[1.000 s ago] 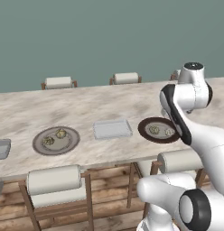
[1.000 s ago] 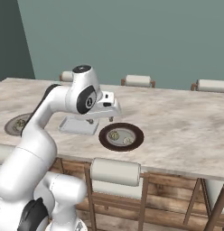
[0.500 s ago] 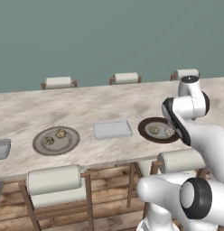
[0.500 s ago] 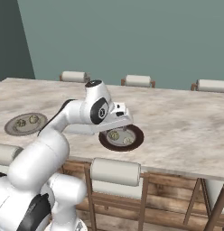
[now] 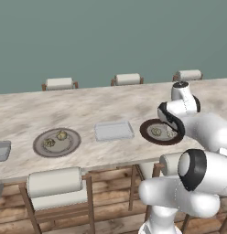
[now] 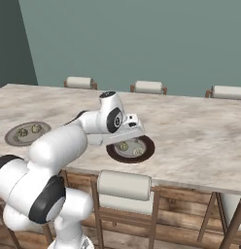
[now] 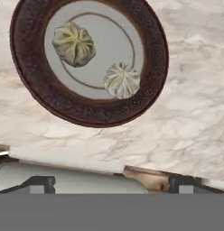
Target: Place two dumplings into each of the tupperware containers and then place the containers in the fridge.
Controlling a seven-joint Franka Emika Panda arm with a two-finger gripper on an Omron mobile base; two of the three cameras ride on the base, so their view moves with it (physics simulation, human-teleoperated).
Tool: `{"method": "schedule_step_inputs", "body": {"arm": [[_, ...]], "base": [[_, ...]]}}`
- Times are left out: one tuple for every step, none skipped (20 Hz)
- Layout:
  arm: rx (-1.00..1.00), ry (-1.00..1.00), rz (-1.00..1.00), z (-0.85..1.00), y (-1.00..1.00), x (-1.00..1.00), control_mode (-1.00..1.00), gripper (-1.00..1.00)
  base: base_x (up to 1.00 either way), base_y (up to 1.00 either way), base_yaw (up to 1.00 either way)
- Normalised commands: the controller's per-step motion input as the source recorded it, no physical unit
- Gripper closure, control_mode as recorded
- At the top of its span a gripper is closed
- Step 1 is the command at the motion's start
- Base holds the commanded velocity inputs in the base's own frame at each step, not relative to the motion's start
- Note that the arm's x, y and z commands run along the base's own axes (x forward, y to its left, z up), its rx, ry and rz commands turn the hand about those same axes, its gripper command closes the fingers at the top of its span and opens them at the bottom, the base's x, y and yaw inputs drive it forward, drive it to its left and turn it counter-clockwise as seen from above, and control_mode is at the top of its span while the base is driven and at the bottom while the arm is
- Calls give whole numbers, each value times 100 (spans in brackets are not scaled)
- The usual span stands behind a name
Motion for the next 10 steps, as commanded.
{"method": "schedule_step_inputs", "body": {"arm": [[0, 7, 0, -41, 0, 51, -100, -100], [0, 6, 0, -44, 0, 49, -100, -100], [0, 7, 0, -44, 0, 49, -100, -100], [0, 7, 0, -44, -3, 48, -100, -100], [0, 8, 0, -42, -10, 45, -100, -100], [0, 8, 0, -42, -10, 43, -100, -100], [0, 5, 0, -48, -12, 39, -100, -100], [1, 4, 0, -47, -24, 34, -100, -100], [2, 2, 0, -47, -26, 30, -100, -100], [0, 2, 0, -46, -24, 25, -100, -100]], "base": [[0, 0, 0], [0, 0, 0], [0, 0, 0], [0, 0, 0], [0, 0, 0], [0, 0, 0], [0, 0, 0], [0, 0, 0], [0, 0, 0], [0, 0, 0]]}}
